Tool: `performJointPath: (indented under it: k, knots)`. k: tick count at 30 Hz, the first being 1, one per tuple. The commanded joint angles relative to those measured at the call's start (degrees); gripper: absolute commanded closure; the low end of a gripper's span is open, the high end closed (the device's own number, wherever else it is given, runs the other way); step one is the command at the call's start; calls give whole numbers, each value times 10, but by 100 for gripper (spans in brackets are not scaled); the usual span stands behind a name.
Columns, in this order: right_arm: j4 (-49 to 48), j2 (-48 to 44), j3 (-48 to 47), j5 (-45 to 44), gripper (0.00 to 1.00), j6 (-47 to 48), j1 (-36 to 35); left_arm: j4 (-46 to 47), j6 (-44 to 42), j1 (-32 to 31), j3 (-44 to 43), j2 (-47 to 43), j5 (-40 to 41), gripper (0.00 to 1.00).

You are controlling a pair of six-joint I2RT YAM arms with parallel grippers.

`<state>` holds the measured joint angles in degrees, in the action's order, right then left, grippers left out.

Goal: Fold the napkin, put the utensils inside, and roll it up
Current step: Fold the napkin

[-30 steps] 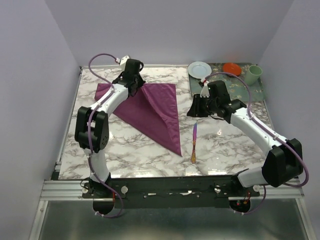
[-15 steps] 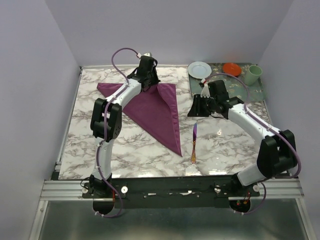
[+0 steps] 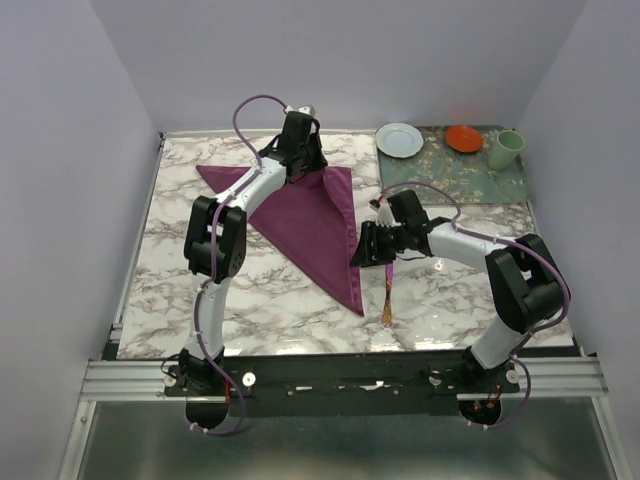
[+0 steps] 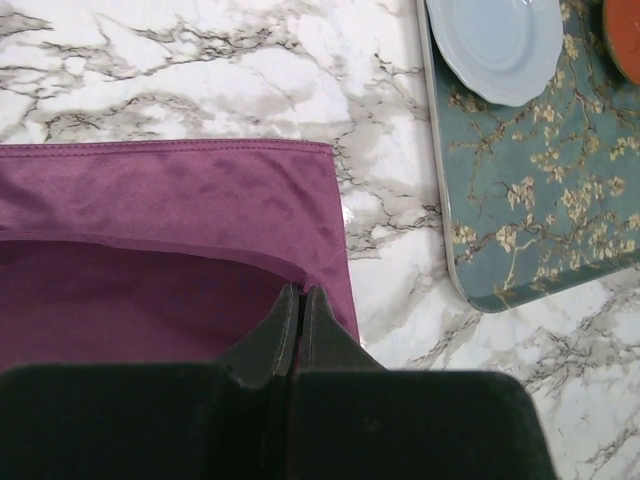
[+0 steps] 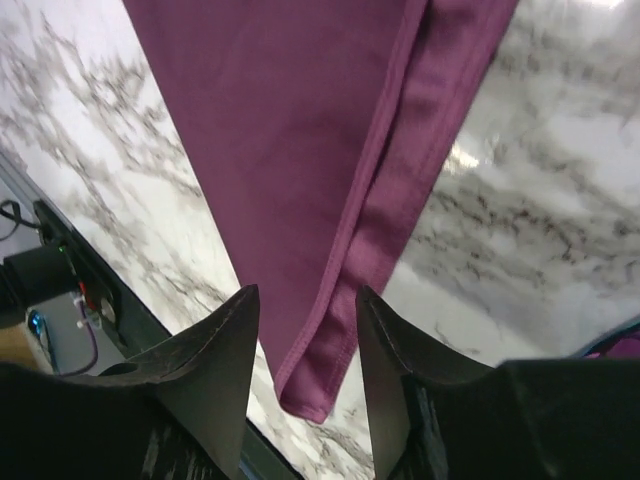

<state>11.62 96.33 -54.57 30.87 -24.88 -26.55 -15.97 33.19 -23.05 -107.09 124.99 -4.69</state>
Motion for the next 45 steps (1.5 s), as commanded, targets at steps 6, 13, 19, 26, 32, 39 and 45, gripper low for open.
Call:
performJointPath:
  k: [6, 13, 19, 26, 32, 39, 45]
  knots:
    - [-58, -44, 99, -5, 49, -31, -24, 1, 6, -10, -37, 35, -39, 100]
    - [-13, -147, 103, -80, 48, -34, -4, -21, 7, -14, -94, 78, -42, 100]
    - [8, -187, 98, -82, 47, -25, 33, -53, 21, -15, -144, 124, -41, 100]
    - [10, -186, 100, -74, 47, -20, 42, -36, 25, -15, -145, 133, -51, 100]
    - [7, -171, 104, -74, 46, -17, 43, -32, 35, -16, -155, 148, -59, 100]
    - [6, -168, 106, -74, 46, -16, 43, -28, 39, -16, -175, 158, -61, 100]
    - [4, -165, 109, -74, 46, -15, 44, -28, 50, -17, -192, 171, -68, 100]
